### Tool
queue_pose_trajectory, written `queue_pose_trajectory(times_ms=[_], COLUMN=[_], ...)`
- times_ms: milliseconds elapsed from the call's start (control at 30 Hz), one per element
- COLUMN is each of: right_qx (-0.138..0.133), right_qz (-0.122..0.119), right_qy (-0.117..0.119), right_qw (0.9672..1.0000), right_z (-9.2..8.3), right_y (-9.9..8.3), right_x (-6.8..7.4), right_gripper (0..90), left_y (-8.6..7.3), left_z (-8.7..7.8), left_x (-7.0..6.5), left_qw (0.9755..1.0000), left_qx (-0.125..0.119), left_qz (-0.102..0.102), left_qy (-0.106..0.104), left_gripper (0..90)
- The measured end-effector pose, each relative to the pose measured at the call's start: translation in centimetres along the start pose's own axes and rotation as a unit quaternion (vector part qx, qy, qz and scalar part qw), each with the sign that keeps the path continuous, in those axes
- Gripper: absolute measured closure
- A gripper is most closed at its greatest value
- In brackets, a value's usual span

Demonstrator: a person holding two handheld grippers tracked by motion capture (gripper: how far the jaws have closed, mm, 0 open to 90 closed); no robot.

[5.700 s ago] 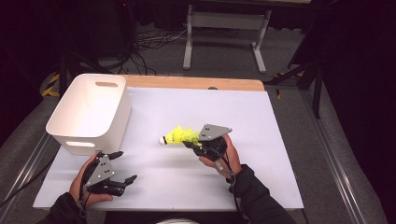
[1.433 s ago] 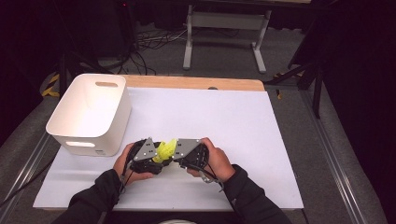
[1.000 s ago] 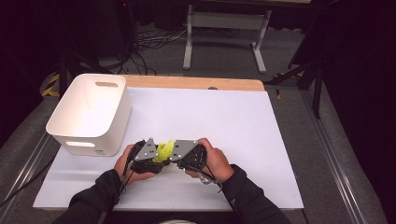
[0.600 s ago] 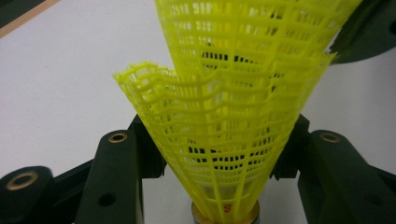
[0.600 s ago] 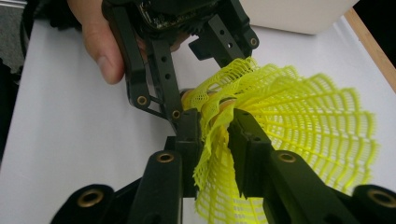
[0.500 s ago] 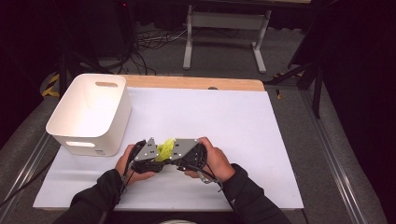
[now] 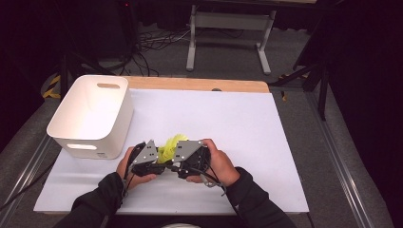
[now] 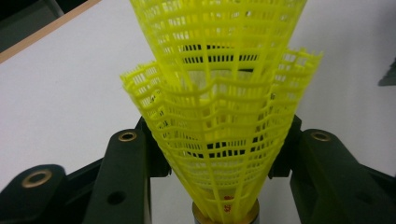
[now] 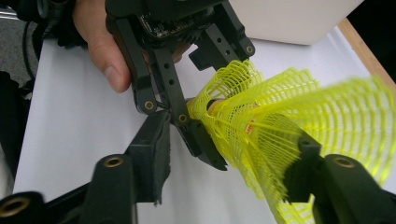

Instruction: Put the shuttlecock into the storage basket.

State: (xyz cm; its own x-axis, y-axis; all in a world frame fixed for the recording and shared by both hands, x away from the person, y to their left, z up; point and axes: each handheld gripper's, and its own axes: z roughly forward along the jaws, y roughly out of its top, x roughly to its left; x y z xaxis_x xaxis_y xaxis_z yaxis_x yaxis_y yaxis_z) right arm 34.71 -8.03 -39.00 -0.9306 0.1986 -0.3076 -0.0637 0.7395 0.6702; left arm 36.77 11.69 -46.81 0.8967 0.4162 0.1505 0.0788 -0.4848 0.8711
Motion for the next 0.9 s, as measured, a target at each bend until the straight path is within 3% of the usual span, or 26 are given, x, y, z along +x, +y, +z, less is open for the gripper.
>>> queue_pose_trajectory(times_ms=[267,433,900], right_qx=[-0.006,-0.009,-0.037], right_qz=[0.005,0.013,0.035], right_qy=[0.001,-0.014,-0.054], right_qw=[1.0000,0.9998,0.9972], right_z=[-0.4,-1.1,-3.3], right_y=[0.2,0.4,0.1], right_x=[0.0,0.0,-0.6], right_gripper=[34.3,24.3,15.5], left_y=[0.0,0.0,0.0], left_z=[-0.1,-0.3,-0.6], left_x=[0.0,0.1,0.0], left_qw=[1.0000,0.9999,0.9997], left_qx=[-0.009,-0.016,-0.024], left_qz=[-0.003,-0.005,-0.007], left_qy=[0.001,0.003,0.003], left_gripper=[55.9,56.2,56.3])
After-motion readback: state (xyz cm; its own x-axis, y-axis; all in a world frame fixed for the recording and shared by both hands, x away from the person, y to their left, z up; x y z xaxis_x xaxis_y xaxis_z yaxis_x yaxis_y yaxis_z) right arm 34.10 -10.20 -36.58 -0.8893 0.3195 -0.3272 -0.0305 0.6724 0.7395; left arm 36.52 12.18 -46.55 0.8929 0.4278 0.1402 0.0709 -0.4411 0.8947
